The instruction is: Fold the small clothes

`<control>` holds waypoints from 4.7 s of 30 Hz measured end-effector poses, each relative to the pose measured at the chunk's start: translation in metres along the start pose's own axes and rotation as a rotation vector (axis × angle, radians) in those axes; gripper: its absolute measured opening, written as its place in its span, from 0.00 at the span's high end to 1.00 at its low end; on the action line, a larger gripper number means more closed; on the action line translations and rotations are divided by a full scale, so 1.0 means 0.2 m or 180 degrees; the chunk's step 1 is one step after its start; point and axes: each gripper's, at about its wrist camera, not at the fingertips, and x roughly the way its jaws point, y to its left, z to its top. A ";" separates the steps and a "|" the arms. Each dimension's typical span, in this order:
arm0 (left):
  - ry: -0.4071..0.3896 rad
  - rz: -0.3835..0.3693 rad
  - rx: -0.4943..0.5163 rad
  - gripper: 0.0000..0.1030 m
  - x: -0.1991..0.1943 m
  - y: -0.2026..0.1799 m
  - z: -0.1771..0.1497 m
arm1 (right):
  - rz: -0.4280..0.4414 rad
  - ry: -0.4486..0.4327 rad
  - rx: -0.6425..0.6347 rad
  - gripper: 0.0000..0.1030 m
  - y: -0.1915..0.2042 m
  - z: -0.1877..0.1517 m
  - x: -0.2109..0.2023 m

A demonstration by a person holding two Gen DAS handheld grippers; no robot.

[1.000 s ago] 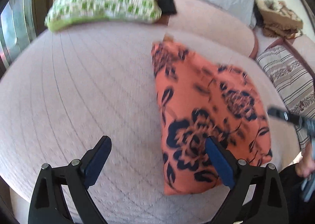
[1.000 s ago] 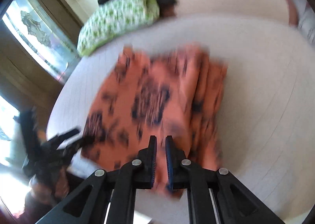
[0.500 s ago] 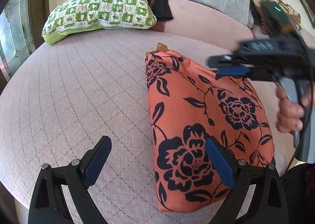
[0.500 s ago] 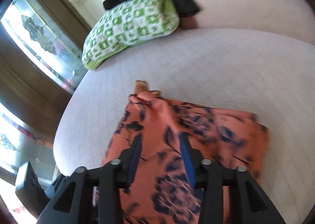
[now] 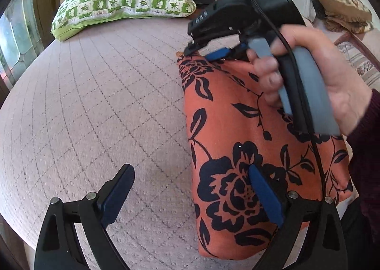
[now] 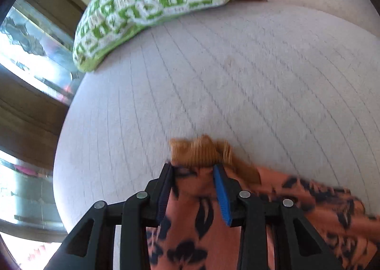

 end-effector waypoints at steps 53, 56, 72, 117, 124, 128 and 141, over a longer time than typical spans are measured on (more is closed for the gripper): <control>-0.2050 0.0978 -0.0227 0.00 -1.54 -0.31 0.09 | -0.0799 -0.2269 -0.0365 0.37 0.26 -1.50 -1.91; -0.2017 0.1051 -0.0176 0.00 -1.54 -0.32 0.09 | -0.0856 -0.2246 -0.0335 0.38 0.30 -1.53 -1.86; -0.1793 0.1075 -0.0146 0.00 -1.44 -0.30 0.12 | -0.1022 -0.2289 -0.0342 0.37 0.31 -1.53 -1.84; -0.1374 0.0965 -0.0237 0.00 -1.14 -0.11 0.20 | -0.1400 -0.2117 -0.0282 0.37 0.27 -1.32 -1.69; -0.1343 0.0901 -0.0233 0.00 -1.11 -0.06 0.19 | -0.1465 -0.2089 -0.0379 0.37 0.34 -1.32 -1.65; -0.1371 0.0868 -0.0217 0.00 -1.12 -0.04 0.17 | -0.1469 -0.2076 -0.0418 0.37 0.38 -1.33 -1.63; -0.1397 0.0759 -0.0186 0.00 -1.12 -0.01 0.14 | -0.1528 -0.2057 -0.0480 0.37 0.44 -1.34 -1.60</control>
